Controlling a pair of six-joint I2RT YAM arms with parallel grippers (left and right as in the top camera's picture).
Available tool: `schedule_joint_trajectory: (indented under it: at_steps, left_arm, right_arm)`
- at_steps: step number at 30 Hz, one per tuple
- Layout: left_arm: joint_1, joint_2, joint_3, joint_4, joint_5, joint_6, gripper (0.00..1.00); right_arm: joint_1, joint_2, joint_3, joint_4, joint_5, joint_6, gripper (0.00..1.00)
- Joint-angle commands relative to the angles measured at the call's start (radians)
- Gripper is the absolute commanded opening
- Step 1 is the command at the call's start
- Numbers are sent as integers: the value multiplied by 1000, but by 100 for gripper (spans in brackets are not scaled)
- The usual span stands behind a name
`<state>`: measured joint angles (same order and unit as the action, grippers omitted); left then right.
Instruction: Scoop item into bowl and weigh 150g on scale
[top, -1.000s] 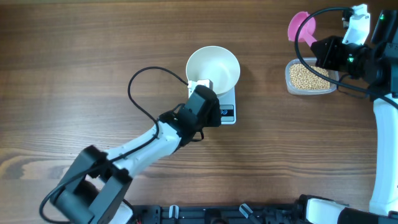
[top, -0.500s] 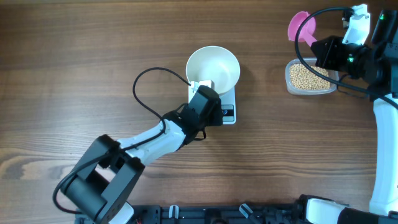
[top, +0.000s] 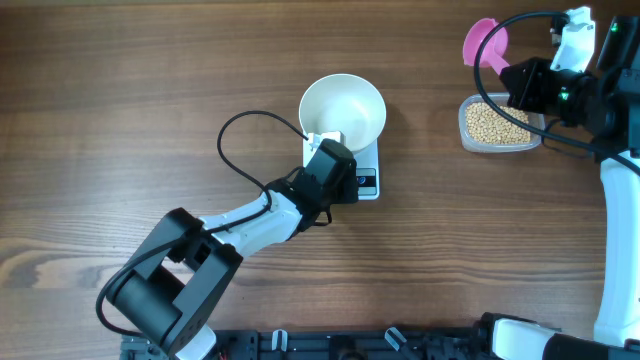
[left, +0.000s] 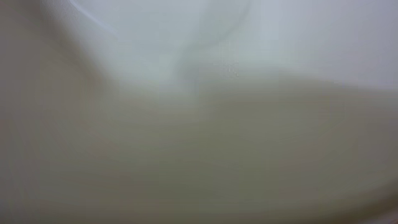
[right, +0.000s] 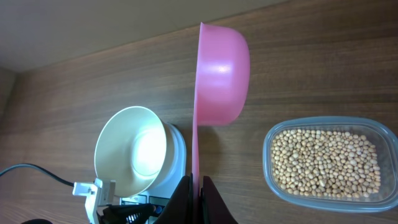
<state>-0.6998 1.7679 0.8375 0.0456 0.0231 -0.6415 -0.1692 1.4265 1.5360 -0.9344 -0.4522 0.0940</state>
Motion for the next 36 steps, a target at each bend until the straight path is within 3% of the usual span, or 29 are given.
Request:
schedule_joint_trajectory:
  at_steps: [1,36]
  left_arm:
    - [-5,22,13,-3,-33,5,4]
    - [-5,44,14,-60,32,5,4]
  right_arm:
    - [-1,-10,9,3,-8,10,4]
    - [-1,-10,9,3,19,10,4]
